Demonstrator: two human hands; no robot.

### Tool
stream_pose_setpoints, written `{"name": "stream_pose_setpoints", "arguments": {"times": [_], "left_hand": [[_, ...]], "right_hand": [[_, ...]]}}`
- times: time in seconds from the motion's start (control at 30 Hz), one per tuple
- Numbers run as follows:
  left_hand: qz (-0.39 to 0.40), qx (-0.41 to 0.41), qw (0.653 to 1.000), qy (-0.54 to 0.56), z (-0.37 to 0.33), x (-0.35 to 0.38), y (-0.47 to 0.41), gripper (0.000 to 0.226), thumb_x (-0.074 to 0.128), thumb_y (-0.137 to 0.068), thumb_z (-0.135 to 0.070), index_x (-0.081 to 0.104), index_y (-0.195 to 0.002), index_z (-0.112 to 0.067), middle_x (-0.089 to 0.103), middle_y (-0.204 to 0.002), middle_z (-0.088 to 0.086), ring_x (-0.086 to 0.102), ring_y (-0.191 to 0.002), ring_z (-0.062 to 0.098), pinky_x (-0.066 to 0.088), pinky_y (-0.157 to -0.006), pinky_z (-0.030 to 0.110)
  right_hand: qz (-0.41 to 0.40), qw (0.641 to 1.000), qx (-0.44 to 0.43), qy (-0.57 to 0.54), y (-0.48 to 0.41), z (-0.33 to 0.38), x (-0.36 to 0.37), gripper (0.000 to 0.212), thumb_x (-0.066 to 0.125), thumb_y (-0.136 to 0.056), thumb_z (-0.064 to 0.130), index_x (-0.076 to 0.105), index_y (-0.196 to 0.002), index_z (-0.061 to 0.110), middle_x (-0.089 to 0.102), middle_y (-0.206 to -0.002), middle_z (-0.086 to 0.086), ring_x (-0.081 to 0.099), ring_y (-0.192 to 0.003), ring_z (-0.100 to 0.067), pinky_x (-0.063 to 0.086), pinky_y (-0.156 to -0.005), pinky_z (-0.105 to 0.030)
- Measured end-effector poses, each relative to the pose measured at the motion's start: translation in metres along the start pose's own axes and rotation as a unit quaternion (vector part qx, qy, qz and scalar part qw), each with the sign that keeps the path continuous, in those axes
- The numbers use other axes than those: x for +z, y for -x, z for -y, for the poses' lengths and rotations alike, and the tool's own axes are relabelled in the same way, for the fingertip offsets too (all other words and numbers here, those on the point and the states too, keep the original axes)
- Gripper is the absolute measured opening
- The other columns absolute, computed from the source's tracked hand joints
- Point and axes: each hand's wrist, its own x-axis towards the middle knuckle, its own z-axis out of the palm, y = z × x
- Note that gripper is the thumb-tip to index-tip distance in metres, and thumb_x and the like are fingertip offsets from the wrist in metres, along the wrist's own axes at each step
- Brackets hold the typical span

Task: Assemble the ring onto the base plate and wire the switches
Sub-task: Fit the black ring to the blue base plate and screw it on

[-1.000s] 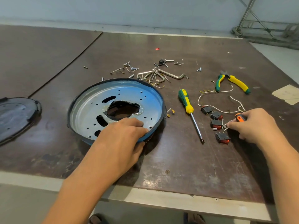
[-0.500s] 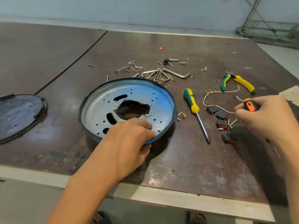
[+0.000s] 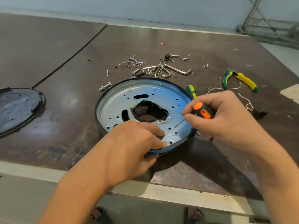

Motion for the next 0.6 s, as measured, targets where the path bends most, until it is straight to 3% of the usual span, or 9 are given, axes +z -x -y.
{"name": "stream_pose_setpoints", "arguments": {"times": [0.07, 0.2, 0.37, 0.6], "left_hand": [[0.004, 0.004, 1.0, 0.0, 0.0034, -0.0028, 0.0017, 0.032, 0.073, -0.083, -0.029, 0.074, -0.113, -0.037, 0.064, -0.127, -0.019, 0.065, -0.109, 0.011, 0.057, -0.084, 0.037], [0.011, 0.013, 1.0, -0.017, 0.0066, -0.0031, 0.0037, 0.034, 0.07, -0.085, -0.034, 0.07, -0.118, -0.043, 0.057, -0.133, -0.024, 0.061, -0.114, 0.008, 0.055, -0.087, 0.035], [0.014, 0.016, 1.0, -0.019, 0.0061, -0.0009, 0.002, 0.037, 0.067, -0.088, -0.037, 0.065, -0.123, -0.045, 0.051, -0.136, -0.025, 0.056, -0.115, 0.006, 0.053, -0.089, 0.035], [0.016, 0.019, 0.999, -0.029, 0.0059, 0.0028, -0.0003, 0.038, 0.066, -0.089, -0.037, 0.064, -0.126, -0.045, 0.049, -0.137, -0.023, 0.057, -0.115, 0.007, 0.053, -0.091, 0.036]], "right_hand": [[0.027, 0.999, -0.012, 0.024, -0.0011, 0.0002, 0.001, 0.015, 0.076, -0.081, 0.004, 0.077, -0.075, 0.017, 0.059, -0.057, 0.011, 0.049, -0.05, -0.002, 0.052, -0.048, -0.032], [0.083, 0.995, -0.032, 0.054, -0.0027, -0.0009, 0.0009, 0.013, 0.076, -0.082, 0.005, 0.078, -0.077, 0.017, 0.062, -0.058, 0.014, 0.055, -0.051, -0.002, 0.047, -0.05, -0.014], [0.118, 0.989, -0.046, 0.08, -0.0029, 0.0009, 0.0023, 0.013, 0.075, -0.084, 0.006, 0.078, -0.078, 0.017, 0.06, -0.055, 0.018, 0.058, -0.05, -0.001, 0.041, -0.05, -0.007], [0.124, 0.985, -0.035, 0.112, -0.001, 0.0048, 0.007, 0.012, 0.075, -0.084, 0.017, 0.076, -0.077, 0.027, 0.06, -0.053, 0.018, 0.057, -0.04, -0.003, 0.043, -0.04, -0.014]]}}
